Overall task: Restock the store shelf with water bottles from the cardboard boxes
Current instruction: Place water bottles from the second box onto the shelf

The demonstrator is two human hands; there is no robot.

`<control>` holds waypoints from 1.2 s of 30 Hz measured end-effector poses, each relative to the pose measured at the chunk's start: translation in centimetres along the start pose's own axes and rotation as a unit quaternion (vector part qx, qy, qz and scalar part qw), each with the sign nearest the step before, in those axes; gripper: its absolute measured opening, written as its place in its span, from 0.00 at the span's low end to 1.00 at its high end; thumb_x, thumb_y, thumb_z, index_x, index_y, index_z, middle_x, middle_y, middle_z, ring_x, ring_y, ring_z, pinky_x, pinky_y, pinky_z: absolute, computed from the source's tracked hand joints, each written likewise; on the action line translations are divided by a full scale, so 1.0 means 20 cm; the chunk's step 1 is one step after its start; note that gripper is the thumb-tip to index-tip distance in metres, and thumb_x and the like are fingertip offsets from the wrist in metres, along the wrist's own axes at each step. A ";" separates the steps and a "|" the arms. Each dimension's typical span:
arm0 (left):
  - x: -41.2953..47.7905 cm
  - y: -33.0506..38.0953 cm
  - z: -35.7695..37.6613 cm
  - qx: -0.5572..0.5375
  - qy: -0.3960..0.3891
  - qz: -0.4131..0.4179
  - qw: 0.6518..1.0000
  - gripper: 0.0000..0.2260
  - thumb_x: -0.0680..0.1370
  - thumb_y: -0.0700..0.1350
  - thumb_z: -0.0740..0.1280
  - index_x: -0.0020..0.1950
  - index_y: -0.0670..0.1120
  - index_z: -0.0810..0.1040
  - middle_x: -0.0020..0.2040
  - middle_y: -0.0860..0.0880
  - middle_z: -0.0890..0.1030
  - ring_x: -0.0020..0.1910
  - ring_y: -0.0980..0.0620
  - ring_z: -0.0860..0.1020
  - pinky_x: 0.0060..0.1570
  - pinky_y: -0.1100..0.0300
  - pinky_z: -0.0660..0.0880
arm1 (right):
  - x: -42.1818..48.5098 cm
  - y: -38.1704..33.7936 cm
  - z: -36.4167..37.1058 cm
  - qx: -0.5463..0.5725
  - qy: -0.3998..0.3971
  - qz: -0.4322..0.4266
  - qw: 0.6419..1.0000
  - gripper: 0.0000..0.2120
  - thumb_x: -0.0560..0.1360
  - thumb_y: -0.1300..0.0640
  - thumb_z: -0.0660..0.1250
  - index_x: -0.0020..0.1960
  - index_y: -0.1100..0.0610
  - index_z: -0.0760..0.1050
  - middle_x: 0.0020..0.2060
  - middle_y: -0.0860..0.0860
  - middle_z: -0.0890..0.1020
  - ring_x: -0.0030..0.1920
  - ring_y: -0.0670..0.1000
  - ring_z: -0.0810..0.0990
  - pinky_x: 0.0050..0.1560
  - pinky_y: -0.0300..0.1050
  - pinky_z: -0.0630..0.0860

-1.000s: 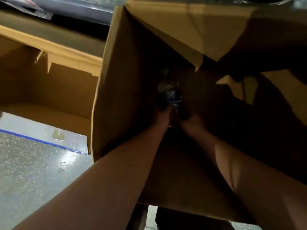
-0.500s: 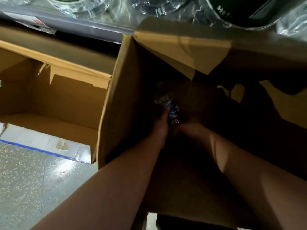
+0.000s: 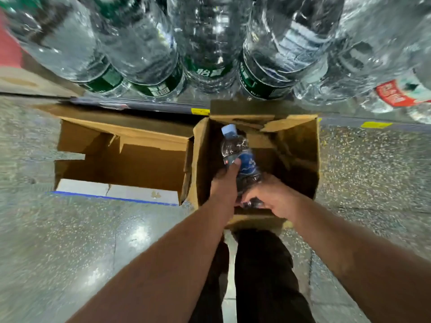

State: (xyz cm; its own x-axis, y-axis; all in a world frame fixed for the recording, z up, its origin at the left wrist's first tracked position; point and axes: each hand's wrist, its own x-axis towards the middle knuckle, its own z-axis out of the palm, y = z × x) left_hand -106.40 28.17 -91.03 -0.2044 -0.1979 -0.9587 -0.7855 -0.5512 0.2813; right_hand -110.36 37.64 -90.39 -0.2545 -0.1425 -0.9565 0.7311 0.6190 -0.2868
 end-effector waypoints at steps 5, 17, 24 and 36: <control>-0.34 0.15 -0.11 0.001 -0.027 0.046 0.999 0.08 0.73 0.59 0.69 0.47 0.56 0.79 0.47 0.51 0.84 0.44 0.49 0.83 0.45 0.49 0.81 | -0.40 -0.14 0.04 0.024 -0.031 -0.084 0.996 0.17 0.66 0.69 0.72 0.47 0.51 0.79 0.43 0.50 0.85 0.44 0.49 0.83 0.36 0.41 0.74; -1.10 0.26 -0.18 -0.069 -0.006 0.126 0.990 0.27 0.74 0.68 0.56 0.65 0.53 0.74 0.59 0.45 0.80 0.54 0.44 0.79 0.60 0.46 0.72 | -1.05 -0.27 0.18 0.222 0.012 -0.158 0.962 0.27 0.80 0.39 0.46 0.53 0.52 0.79 0.36 0.48 0.85 0.35 0.46 0.83 0.32 0.38 0.75; -1.45 0.36 -0.38 -0.044 0.052 0.195 0.979 0.27 0.80 0.62 0.48 0.73 0.51 0.65 0.70 0.42 0.70 0.67 0.40 0.69 0.67 0.43 0.64 | -1.42 -0.39 0.40 0.191 0.048 -0.217 0.956 0.22 0.79 0.41 0.53 0.54 0.54 0.79 0.46 0.54 0.84 0.47 0.55 0.81 0.43 0.47 0.75; -2.05 0.53 -0.92 -0.058 -0.006 0.346 0.936 0.24 0.82 0.59 0.48 0.70 0.48 0.69 0.64 0.46 0.74 0.62 0.46 0.72 0.63 0.52 0.65 | -2.15 -0.62 0.87 0.165 0.133 -0.315 0.925 0.23 0.80 0.42 0.49 0.57 0.53 0.78 0.54 0.57 0.81 0.55 0.55 0.76 0.42 0.47 0.67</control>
State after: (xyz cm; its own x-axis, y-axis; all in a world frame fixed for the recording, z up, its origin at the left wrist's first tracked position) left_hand -95.60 15.63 -48.04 -0.6479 -0.5316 -0.5456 -0.3937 -0.3796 0.8372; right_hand -97.53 22.62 -46.63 -0.8105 -0.1717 -0.5600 0.5274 0.2021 -0.8253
